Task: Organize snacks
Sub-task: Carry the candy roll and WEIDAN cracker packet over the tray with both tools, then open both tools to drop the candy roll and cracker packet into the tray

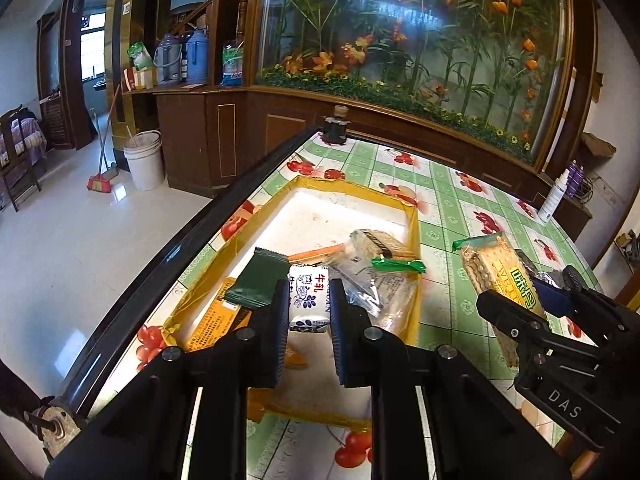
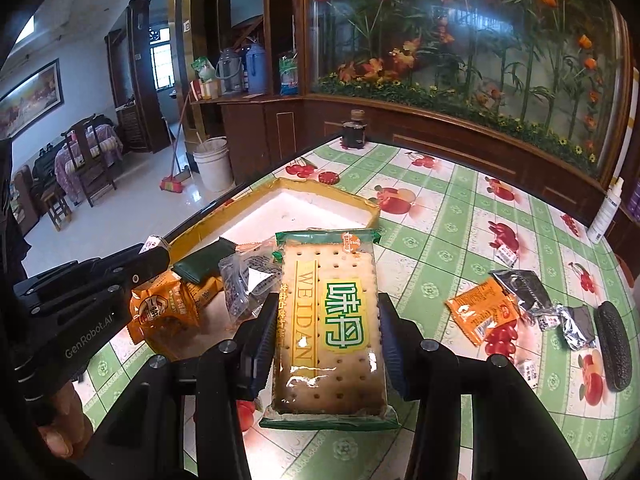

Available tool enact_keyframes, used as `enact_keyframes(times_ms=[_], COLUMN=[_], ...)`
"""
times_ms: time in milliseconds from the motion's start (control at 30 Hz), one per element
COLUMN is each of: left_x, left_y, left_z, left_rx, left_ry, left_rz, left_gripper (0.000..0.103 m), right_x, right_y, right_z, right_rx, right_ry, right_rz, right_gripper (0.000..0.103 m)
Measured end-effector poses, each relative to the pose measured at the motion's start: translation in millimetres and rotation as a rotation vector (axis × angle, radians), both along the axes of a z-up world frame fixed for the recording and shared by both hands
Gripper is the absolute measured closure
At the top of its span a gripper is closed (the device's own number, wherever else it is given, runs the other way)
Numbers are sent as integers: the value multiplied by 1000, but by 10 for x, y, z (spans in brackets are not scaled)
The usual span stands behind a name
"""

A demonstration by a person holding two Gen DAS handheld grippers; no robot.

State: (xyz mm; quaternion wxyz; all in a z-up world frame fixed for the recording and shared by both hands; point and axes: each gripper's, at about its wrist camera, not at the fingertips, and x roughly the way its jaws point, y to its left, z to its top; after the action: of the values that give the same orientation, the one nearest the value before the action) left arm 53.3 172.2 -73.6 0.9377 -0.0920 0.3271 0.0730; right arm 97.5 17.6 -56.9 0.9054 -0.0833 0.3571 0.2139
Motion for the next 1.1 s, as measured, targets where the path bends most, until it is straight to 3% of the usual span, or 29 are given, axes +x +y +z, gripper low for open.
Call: enact_keyframes(times_ms=[567,1100], left_x=[392,615], left_y=[94,107], left_z=[-189,-415], left_rx=[44,83], left_ry=[78,148], left_rz=[3,29], left_gripper=[87,86], right_x=[847,1189], right_y=[347,401], right_z=[-259,-563], right_rx=[202,209], right_ry=[170,216], right_rz=[16,-23], right_gripper=[56,56])
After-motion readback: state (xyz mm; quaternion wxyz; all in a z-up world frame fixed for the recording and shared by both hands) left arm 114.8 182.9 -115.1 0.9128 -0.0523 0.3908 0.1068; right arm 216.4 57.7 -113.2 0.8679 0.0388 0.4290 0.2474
